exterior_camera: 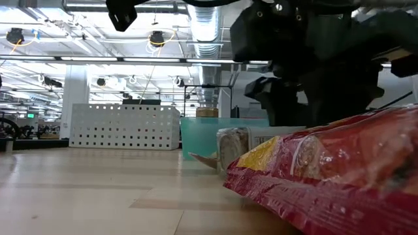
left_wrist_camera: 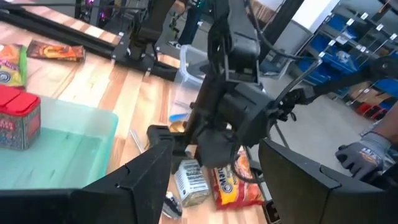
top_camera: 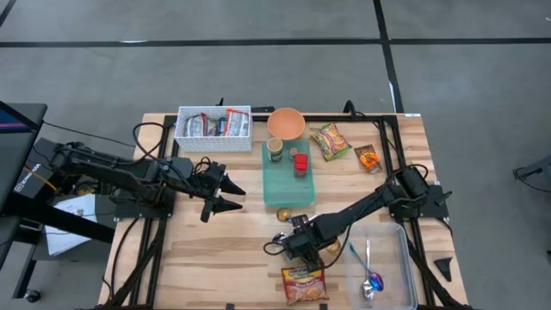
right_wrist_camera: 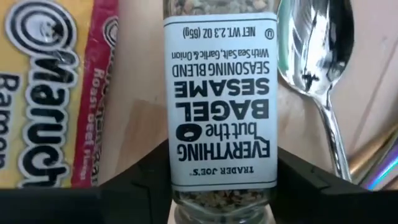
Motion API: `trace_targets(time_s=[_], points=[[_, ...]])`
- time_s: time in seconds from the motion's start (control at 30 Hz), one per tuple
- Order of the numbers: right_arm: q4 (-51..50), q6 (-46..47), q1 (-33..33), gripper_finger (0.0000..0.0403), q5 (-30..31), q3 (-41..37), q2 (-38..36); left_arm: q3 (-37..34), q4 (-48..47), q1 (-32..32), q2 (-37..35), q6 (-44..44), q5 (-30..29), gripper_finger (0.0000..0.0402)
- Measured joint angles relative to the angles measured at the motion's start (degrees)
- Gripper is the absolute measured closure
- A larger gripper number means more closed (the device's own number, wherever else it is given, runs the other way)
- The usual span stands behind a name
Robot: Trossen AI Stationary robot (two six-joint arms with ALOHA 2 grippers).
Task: Pick & Place Food Item
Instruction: Put the white seasoning into the blue bin
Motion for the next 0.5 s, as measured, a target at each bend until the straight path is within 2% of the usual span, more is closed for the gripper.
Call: trace_targets(time_s=[0.17,0.33,0.5], points=[[-2.95,-1.50,-0.51,0.0212,-0.28,0.02,-2.72,0.02,-0.01,-0.01,0.31,-0.03,0.30,0.0165],[-5.94,-2.18,-1.15,0.0212,-0.31,0.07,-9.42,0.02,-2.09,-1.94,0.31,2.01,0.45,0.0165],[-7.64,-1.12,-3.99,0.0212,0.25,0.13,-16.37,0.27,-4.09,-7.57,2.26,6.71,-5.46,0.0163]])
